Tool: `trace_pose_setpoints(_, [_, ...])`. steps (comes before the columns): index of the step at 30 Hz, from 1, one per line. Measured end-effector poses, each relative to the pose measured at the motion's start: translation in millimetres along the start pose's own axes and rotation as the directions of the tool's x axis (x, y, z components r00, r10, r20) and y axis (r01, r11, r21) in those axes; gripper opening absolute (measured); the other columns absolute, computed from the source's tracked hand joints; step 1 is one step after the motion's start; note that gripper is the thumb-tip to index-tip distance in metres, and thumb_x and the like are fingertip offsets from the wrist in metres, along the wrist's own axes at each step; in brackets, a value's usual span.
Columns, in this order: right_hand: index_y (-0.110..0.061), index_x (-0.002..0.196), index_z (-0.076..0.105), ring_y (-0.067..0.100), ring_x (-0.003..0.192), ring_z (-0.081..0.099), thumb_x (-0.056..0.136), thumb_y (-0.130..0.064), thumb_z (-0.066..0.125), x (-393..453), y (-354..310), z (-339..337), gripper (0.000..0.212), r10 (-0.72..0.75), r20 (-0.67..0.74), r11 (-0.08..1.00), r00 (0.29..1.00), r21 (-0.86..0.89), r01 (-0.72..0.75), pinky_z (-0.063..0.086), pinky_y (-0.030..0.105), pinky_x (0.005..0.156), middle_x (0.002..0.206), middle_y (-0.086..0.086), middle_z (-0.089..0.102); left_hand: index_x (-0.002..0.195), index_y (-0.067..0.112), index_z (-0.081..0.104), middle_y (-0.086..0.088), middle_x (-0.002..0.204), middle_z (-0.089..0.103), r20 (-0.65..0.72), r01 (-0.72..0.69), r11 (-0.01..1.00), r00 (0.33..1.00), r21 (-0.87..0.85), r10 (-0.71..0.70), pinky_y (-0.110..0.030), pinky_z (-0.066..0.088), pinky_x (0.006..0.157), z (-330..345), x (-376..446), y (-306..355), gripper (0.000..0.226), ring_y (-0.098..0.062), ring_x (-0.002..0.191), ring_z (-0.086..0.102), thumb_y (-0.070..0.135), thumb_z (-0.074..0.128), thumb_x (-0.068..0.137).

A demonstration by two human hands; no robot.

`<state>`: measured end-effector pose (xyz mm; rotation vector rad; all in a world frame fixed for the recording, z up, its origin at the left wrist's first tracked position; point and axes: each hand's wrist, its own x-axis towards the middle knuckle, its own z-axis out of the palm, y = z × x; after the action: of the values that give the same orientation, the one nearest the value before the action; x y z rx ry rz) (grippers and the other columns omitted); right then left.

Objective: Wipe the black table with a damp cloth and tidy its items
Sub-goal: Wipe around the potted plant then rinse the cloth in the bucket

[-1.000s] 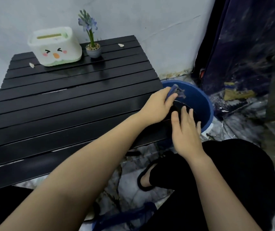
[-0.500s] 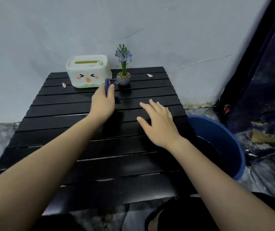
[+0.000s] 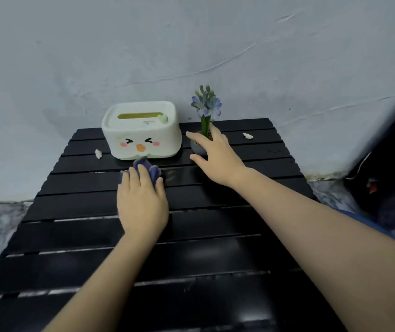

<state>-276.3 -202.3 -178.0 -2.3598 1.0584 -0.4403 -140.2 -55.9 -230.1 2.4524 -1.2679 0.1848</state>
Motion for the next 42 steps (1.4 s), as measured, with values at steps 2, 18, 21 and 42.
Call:
trace_pose_setpoints(2, [-0.029,0.146,0.048,0.031,0.142,0.029,0.099,-0.019,0.059,5.0,8.2,0.6,0.05,-0.031,-0.02,0.999,0.999,0.012,0.031,0.037,0.048,0.114,0.155,0.01,0.033,0.136,-0.008,0.05,-0.027,0.137,0.056,-0.004,-0.062,0.997,0.998,-0.04,0.062,-0.048,0.038,0.113,7.5,0.9,17.3,0.061,-0.041,0.13,0.051,0.036,0.032,0.098])
trace_pose_setpoints(18, [-0.018,0.131,0.062,0.028,0.124,0.05,0.091,-0.008,0.068,-10.5,65.7,-109.7,0.042,-0.106,-0.325,0.994,0.94,-0.067,0.088,0.035,0.025,0.107,0.13,0.01,0.051,0.154,-0.007,0.002,-0.029,0.162,0.006,0.177,0.019,0.999,0.984,-0.029,-0.013,-0.049,0.009,0.124,29.4,33.0,143.7,0.082,-0.039,0.152,0.007,0.047,0.034,0.101])
trace_pose_setpoints(21, [-0.02,0.131,0.062,0.03,0.124,0.05,0.091,-0.008,0.068,-9.4,74.0,-112.9,0.042,-0.105,-0.332,0.994,0.937,-0.059,0.09,0.038,0.032,0.109,0.13,0.008,0.05,0.153,-0.01,0.001,-0.032,0.161,0.005,0.204,0.036,0.999,0.978,0.008,-0.037,-0.051,0.006,0.124,42.2,38.6,150.1,0.081,-0.042,0.151,0.005,0.045,0.033,0.102])
trace_pose_setpoints(42, [-0.018,0.129,0.063,0.025,0.119,0.052,0.09,-0.006,0.067,-15.1,116.3,-130.4,0.041,-0.084,-0.399,0.996,0.913,-0.066,0.063,0.031,0.0,0.093,0.128,0.009,0.051,0.126,0.022,0.064,0.007,0.112,0.068,0.196,-0.459,0.558,0.624,-0.691,0.756,-0.037,0.05,0.096,49.3,86.5,197.6,0.035,-0.017,0.107,0.064,0.015,0.045,0.098])
